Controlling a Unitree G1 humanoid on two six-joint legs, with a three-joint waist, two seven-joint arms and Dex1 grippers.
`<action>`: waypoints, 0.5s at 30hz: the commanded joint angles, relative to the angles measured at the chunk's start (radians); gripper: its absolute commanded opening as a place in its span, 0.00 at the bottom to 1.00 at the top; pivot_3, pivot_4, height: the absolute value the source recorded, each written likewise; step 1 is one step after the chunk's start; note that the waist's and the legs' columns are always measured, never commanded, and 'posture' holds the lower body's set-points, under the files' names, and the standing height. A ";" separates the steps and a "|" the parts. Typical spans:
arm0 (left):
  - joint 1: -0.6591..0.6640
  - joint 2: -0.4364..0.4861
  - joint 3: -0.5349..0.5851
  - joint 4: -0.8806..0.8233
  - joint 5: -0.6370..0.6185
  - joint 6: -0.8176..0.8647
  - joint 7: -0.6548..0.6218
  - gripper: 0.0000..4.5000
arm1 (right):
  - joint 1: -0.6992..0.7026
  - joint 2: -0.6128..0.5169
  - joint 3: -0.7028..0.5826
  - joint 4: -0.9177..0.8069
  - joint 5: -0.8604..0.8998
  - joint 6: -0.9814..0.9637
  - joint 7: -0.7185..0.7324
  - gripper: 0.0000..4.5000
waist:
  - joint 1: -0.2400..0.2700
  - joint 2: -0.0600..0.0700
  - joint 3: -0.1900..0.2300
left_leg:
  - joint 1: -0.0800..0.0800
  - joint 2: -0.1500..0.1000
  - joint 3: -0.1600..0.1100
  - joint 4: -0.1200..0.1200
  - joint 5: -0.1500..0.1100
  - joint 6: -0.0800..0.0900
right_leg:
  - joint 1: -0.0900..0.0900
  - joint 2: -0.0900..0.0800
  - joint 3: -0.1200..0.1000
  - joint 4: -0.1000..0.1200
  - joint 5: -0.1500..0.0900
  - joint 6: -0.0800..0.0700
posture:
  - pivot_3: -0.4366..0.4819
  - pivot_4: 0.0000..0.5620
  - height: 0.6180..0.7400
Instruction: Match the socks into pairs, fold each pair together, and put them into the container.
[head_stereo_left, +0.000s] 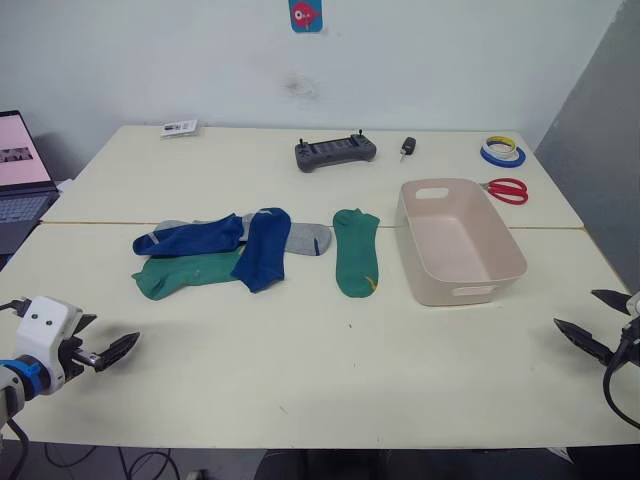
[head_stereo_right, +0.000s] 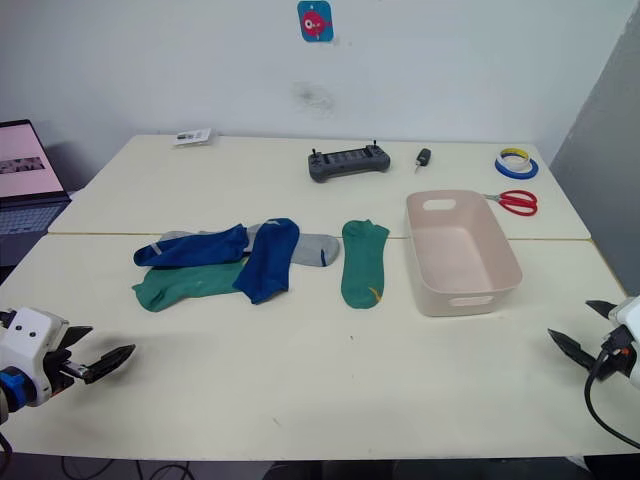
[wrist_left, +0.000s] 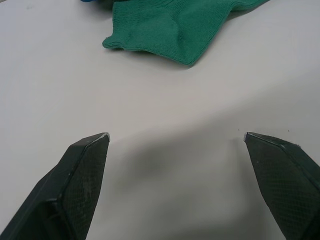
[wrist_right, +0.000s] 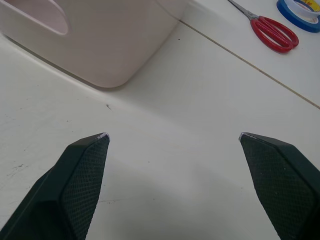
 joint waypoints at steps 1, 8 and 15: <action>-0.025 0.006 0.032 0.020 -0.018 -0.013 -0.011 1.00 | 0.006 0.004 -0.018 -0.022 0.001 -0.015 -0.009 0.99 | 0.000 0.000 0.000 | 0.000 0.000 0.000 0.000 0.000 0.000 | 0.000 0.000 0.000 0.000 0.000 0.000 | 0.48 0.27 1.00; -0.015 0.013 0.040 0.026 -0.090 -0.013 -0.137 1.00 | -0.003 0.032 -0.022 -0.004 -0.016 -0.055 -0.053 0.99 | -0.001 0.000 0.000 | 0.000 0.000 0.000 0.000 0.000 0.000 | 0.000 0.000 0.000 0.000 0.000 0.000 | 0.48 0.27 1.00; 0.001 0.004 0.037 0.038 -0.094 -0.059 -0.179 1.00 | 0.009 0.043 -0.022 0.005 -0.005 -0.066 -0.048 0.99 | 0.000 0.000 0.000 | 0.000 0.000 0.000 0.000 0.000 0.000 | 0.000 0.000 0.000 0.000 0.000 0.000 | 0.48 0.27 1.00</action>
